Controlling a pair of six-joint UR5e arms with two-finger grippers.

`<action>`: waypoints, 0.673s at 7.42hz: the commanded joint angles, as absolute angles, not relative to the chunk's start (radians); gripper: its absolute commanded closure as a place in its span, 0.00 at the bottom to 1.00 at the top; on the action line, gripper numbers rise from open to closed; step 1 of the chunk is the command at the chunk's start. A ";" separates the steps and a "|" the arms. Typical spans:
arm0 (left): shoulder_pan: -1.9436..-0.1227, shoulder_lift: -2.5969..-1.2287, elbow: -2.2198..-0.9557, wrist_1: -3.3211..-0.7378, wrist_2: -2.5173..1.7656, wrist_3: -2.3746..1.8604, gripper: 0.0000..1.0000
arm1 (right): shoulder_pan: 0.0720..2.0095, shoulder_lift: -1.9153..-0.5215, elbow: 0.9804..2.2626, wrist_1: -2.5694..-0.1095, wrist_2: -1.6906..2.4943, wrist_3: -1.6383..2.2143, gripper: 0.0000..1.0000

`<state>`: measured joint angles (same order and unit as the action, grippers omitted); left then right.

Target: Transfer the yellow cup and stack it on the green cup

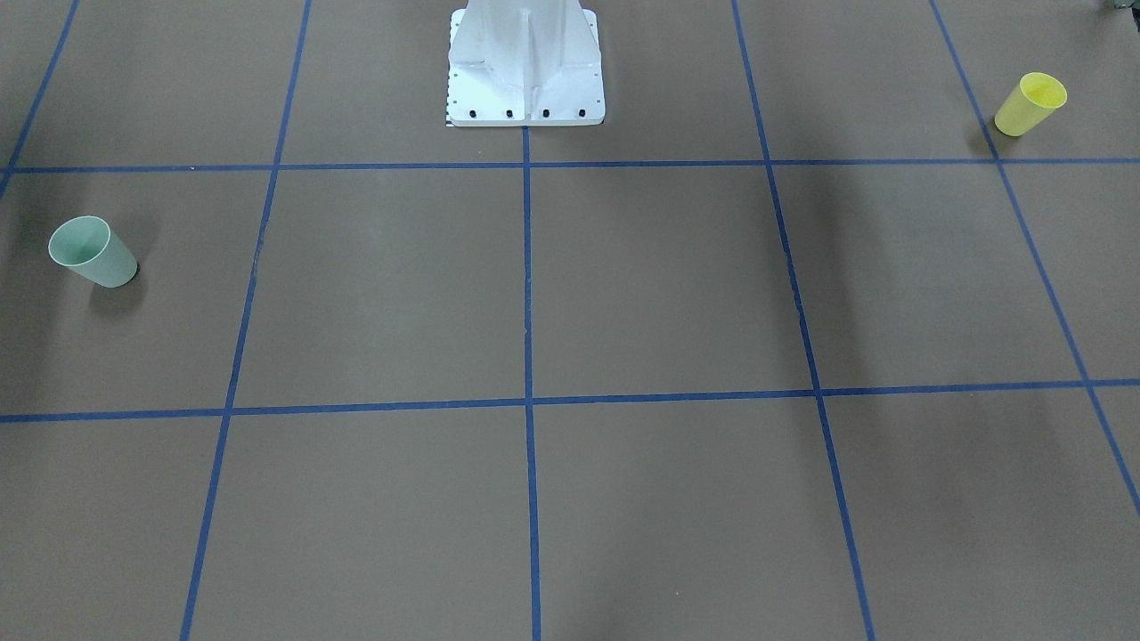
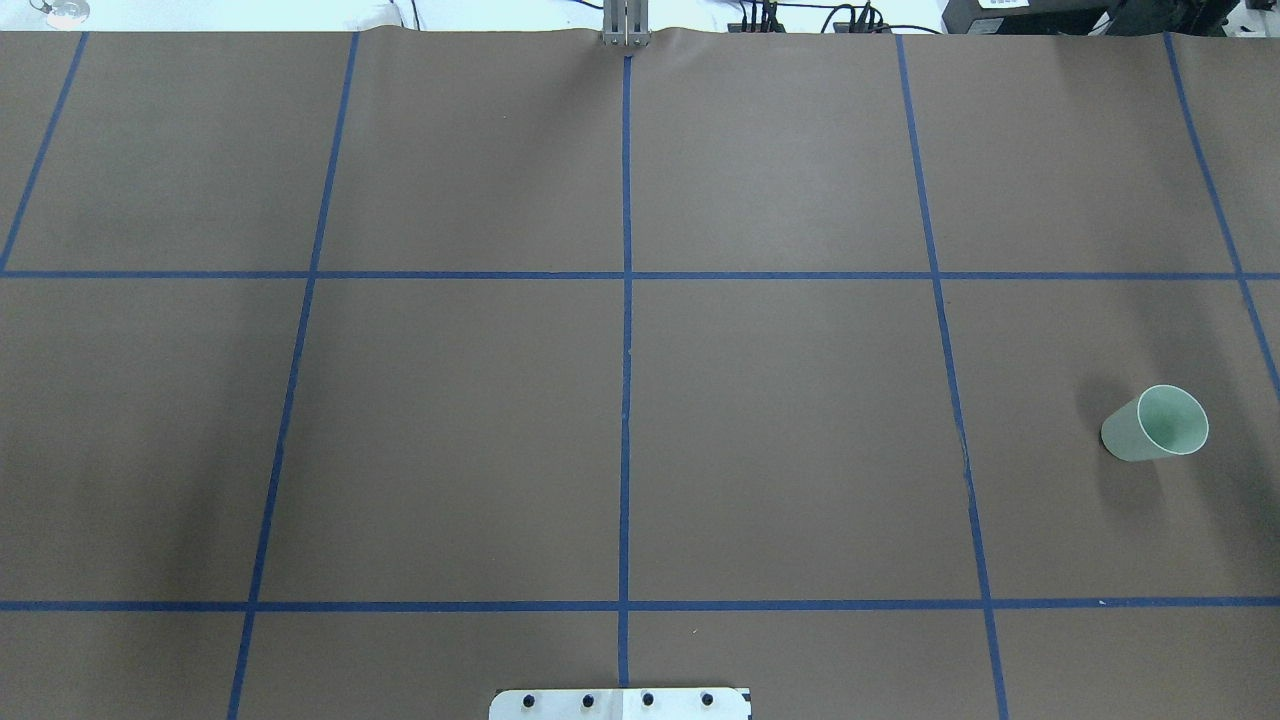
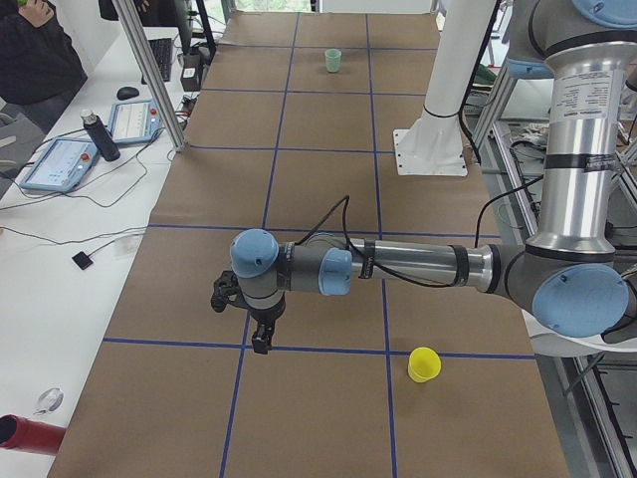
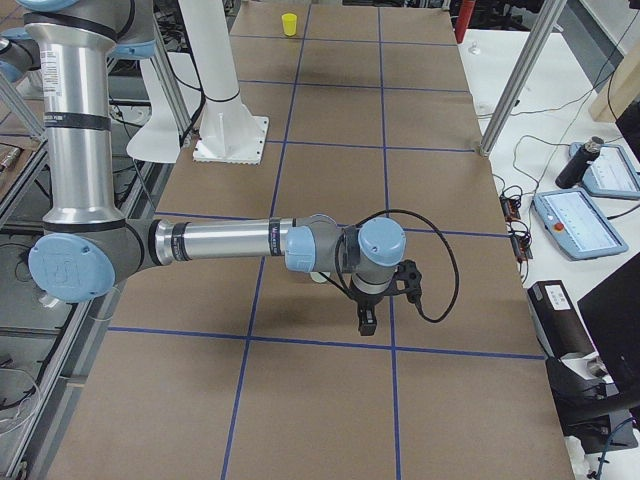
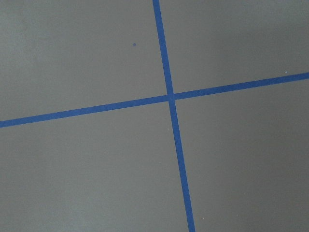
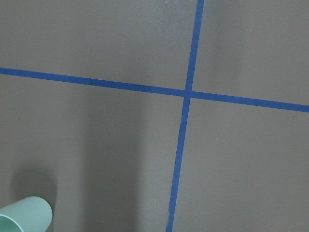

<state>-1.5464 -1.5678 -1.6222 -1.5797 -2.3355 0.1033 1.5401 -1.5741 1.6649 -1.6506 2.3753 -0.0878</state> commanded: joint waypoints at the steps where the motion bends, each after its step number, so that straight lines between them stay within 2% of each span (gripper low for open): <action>1: -1.545 -1.563 -1.623 -1.582 -2.288 0.101 0.00 | 1.540 -1.574 1.672 -1.651 2.376 -0.087 0.01; 5: -1.534 -1.585 -1.611 -1.632 -2.283 0.095 0.00 | 1.540 -1.569 1.674 -1.649 2.376 -0.087 0.01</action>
